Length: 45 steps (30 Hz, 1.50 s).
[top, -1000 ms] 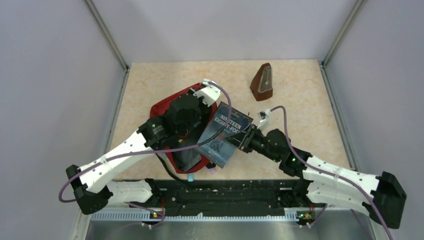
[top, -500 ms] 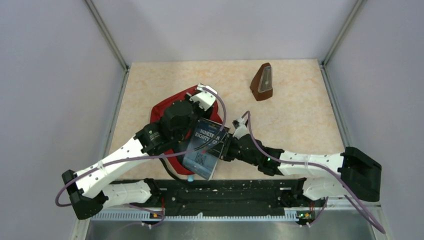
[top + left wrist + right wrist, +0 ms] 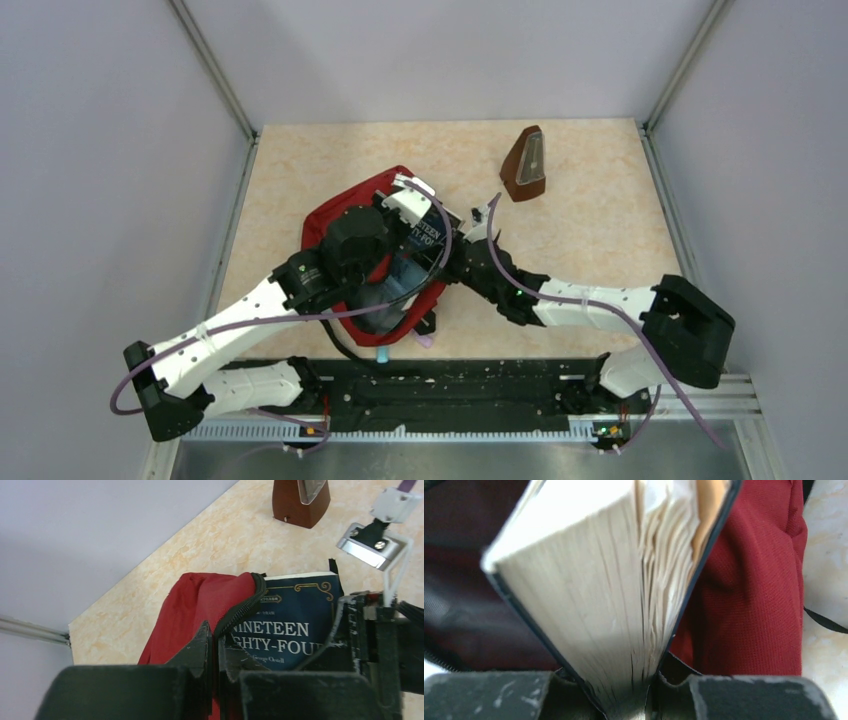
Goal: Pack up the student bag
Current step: Place the book in the student bag.
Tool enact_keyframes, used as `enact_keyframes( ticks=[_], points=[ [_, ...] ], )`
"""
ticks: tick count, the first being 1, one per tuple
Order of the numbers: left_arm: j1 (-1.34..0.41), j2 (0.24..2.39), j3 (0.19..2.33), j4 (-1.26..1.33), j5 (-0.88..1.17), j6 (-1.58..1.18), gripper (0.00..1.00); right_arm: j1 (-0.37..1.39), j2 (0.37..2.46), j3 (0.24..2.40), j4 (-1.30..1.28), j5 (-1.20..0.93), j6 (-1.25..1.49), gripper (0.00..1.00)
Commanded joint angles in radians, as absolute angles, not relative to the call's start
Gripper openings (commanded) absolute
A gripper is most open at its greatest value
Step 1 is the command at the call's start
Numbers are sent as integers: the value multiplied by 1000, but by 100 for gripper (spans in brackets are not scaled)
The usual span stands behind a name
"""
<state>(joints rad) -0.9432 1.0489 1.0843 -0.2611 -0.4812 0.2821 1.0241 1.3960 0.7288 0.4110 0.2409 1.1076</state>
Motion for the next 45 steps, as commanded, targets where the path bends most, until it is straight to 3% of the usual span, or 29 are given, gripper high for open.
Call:
enact_keyframes(
  ticks=[1, 12, 17, 20, 23, 25, 35, 40, 45],
  points=[
    [-943, 1024, 1082, -149, -427, 248, 0, 992, 1449, 821, 668, 342, 1107, 0],
    [-941, 1002, 1055, -120, -428, 251, 0, 993, 1797, 1049, 832, 289, 1034, 1],
    [-940, 1023, 1058, -126, -422, 246, 0, 993, 1867, 1118, 770, 259, 973, 25],
    [-940, 1028, 1056, -126, -427, 246, 0, 993, 1835, 1033, 892, 233, 960, 48],
    [-940, 1032, 1055, -124, -434, 248, 0, 993, 1781, 970, 905, 237, 936, 71],
    [-940, 1033, 1055, -124, -434, 249, 0, 993, 1744, 937, 870, 237, 925, 77],
    [-937, 1039, 1053, -122, -462, 262, 0, 1005, 1395, 625, 795, 99, 963, 80],
    [-936, 1040, 1058, -135, -447, 274, 0, 1006, 1062, 465, 522, 182, 886, 86],
    [-936, 1056, 1109, -235, -304, 281, 0, 982, 738, 410, 166, 363, 774, 92]
  ],
)
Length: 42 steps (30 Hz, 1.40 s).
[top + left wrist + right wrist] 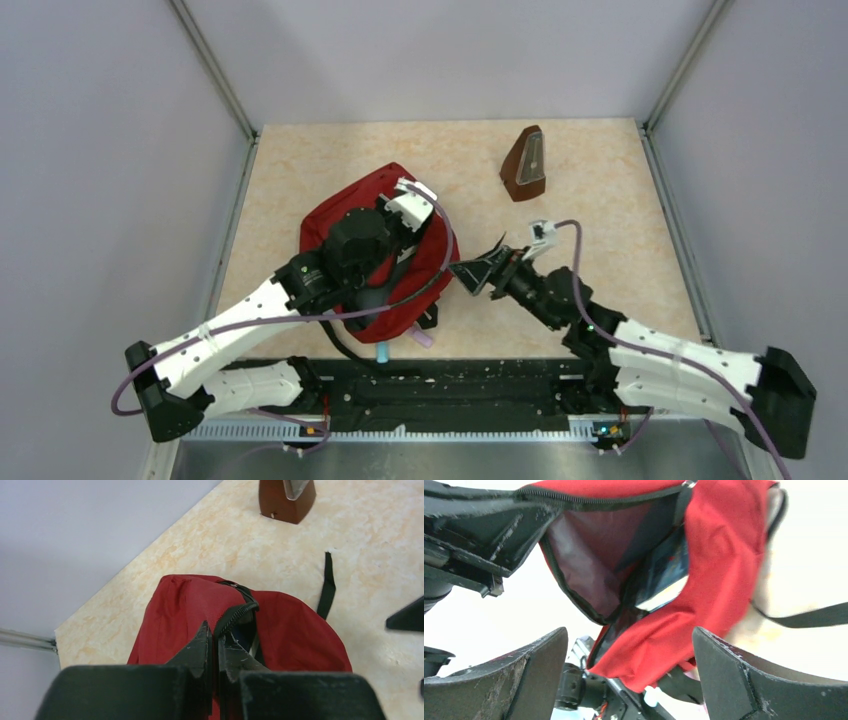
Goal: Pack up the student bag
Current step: Place the book in the student bag, then zip the student bag at the center of the board.
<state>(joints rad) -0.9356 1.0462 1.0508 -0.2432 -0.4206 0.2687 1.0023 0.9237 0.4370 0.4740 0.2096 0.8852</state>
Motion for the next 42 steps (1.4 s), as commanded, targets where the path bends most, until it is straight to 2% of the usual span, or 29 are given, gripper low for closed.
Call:
enact_keyframes(
  ticks=[1, 2, 5, 7, 11, 17, 21, 24, 29, 33, 37, 42],
  points=[
    [-936, 1067, 1131, -275, -254, 277, 3, 981, 689, 410, 107, 402, 752, 92],
    [-936, 1076, 1157, -319, -197, 270, 11, 980, 637, 414, 57, 437, 732, 92],
    [-936, 1087, 1219, -439, 60, 218, 47, 979, 511, 439, -74, 535, 666, 93],
    [-936, 1062, 1210, -435, 162, 158, 64, 979, 453, 465, -122, 569, 615, 94],
    [-925, 959, 1162, -343, 162, -68, 79, 979, 427, 521, -132, 553, 466, 94],
    [-810, 862, 1116, -370, 91, -253, 85, 979, 595, 629, -76, 448, 348, 93],
    [-557, 869, 1049, -434, 117, -305, 85, 980, 767, 714, 18, 305, 341, 89],
    [-412, 867, 1026, -489, 33, -287, 85, 980, 914, 798, 52, 212, 339, 84],
    [-276, 837, 984, -501, -200, -215, 85, 1027, 1174, 981, 66, 136, 324, 77],
    [-214, 784, 867, -437, -288, -218, 85, 1097, 1403, 1168, 42, 83, 302, 59],
    [-103, 748, 820, -416, -275, -232, 86, 1142, 1648, 1338, 16, 16, 312, 55],
    [4, 716, 802, -405, -312, -242, 87, 1166, 1885, 1535, -36, 36, 315, 53]
  ],
)
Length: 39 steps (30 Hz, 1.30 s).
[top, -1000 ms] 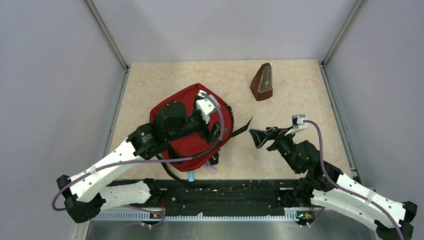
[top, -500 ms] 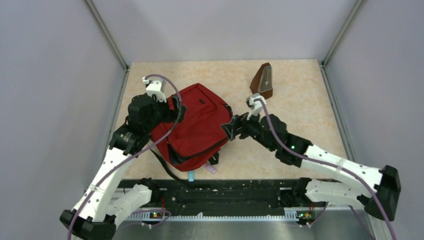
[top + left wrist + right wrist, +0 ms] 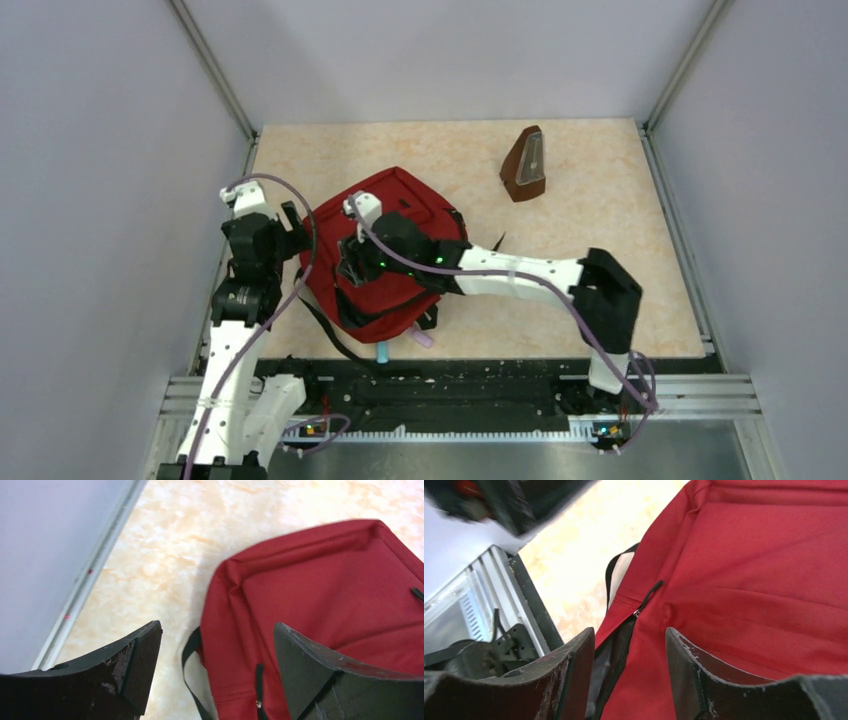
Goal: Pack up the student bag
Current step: Zip the student bag at the center of the board.
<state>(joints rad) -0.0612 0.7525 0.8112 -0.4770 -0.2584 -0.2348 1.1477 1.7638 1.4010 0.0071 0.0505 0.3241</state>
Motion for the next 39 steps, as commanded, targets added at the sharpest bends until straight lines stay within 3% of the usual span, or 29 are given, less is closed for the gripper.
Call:
enact_keyframes(
  ticks=[1, 8, 17, 24, 31, 39],
  points=[
    [30, 711, 800, -405, -317, -244, 87, 1167, 1924, 1566, -43, 38, 316, 52],
    [149, 714, 801, -407, -308, -253, 87, 1173, 2109, 1706, -36, 49, 308, 48],
    [164, 716, 799, -405, -286, -253, 87, 1186, 2237, 1822, -76, 104, 301, 46],
    [164, 708, 795, -403, -271, -253, 87, 1223, 2175, 1768, -52, 184, 277, 45],
    [164, 693, 792, -402, -273, -252, 87, 1244, 2039, 1686, -52, 241, 268, 58],
    [164, 685, 789, -402, -271, -250, 87, 1252, 2038, 1659, -37, 194, 289, 52]
  ],
)
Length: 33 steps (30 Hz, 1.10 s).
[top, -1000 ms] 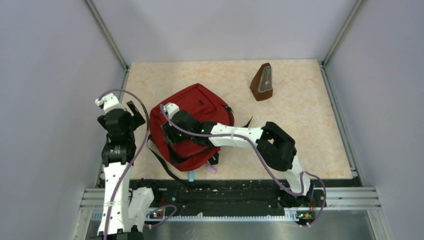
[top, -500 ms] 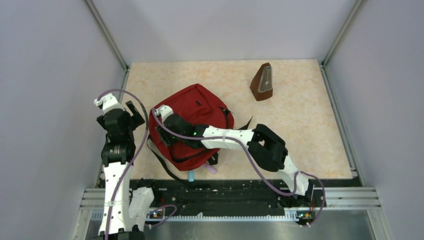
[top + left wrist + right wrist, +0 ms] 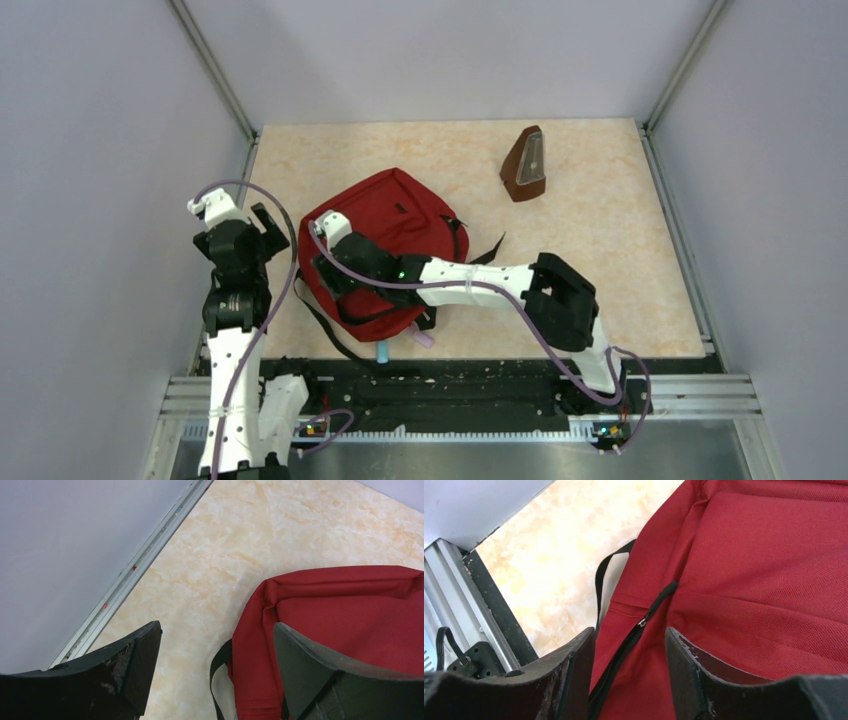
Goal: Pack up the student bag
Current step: Zip the student bag at the center of the board.
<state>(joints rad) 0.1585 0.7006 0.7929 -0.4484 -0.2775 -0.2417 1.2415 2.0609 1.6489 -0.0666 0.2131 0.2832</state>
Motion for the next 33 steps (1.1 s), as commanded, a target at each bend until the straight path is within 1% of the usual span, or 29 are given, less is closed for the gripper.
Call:
enact_keyframes(
  ticks=[1, 7, 19, 23, 26, 29, 33],
  points=[
    [163, 685, 789, -402, -273, -250, 87, 1252, 2059, 1675, -40, 187, 291, 51],
    [164, 685, 788, -402, -275, -250, 87, 1252, 2188, 1791, -102, 197, 307, 48],
    [165, 680, 787, -399, -265, -252, 87, 1247, 2229, 1804, -100, 325, 352, 46],
    [164, 678, 787, -400, -267, -251, 87, 1224, 2262, 1835, -74, 313, 352, 45],
    [164, 678, 785, -400, -269, -250, 87, 1205, 2320, 1905, -130, 319, 356, 44],
    [164, 678, 786, -399, -269, -250, 87, 1195, 2343, 1923, -128, 309, 348, 43],
    [164, 677, 787, -399, -267, -250, 87, 1193, 2348, 1924, -110, 318, 345, 37]
  ],
)
